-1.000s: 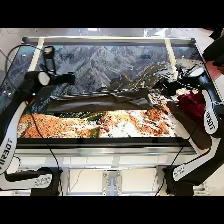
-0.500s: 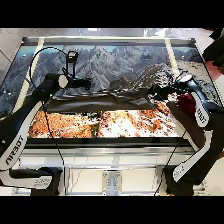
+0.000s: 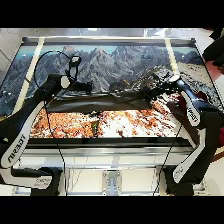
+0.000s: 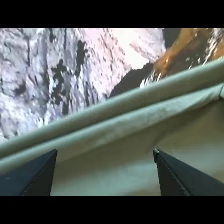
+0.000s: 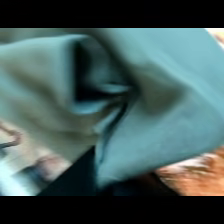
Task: Fold the shirts.
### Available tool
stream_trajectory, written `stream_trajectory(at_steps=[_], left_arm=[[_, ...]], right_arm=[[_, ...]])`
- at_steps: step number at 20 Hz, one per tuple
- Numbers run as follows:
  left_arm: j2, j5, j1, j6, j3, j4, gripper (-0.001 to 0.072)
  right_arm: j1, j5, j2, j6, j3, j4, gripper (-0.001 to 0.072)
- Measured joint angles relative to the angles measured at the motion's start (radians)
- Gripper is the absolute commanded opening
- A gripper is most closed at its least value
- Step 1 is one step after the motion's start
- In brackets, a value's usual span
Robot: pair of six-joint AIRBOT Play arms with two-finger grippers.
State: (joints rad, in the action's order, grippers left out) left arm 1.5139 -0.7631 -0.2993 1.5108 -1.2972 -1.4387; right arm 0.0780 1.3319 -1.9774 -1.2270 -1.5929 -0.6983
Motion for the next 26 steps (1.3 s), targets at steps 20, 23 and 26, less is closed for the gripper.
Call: stream_trajectory(at_steps=[20,23,26], left_arm=[[0.065,-0.102,-0.164,-0.138,0.000,0.340,0.0009],[-0.093,-0.099,-0.076,-0.147,0.000,0.322,0.0009],[-0.266,-0.097,0.045,-0.150,0.000,0.282,0.0009]], right_arm=[[-0.048,0.444,0.206,-0.246,-0.441,0.065,0.0015],[-0.143,0.408,0.214,-0.266,-0.447,0.042,0.0015],[-0.305,0.272,0.212,-0.276,-0.448,-0.018,0.0015]])
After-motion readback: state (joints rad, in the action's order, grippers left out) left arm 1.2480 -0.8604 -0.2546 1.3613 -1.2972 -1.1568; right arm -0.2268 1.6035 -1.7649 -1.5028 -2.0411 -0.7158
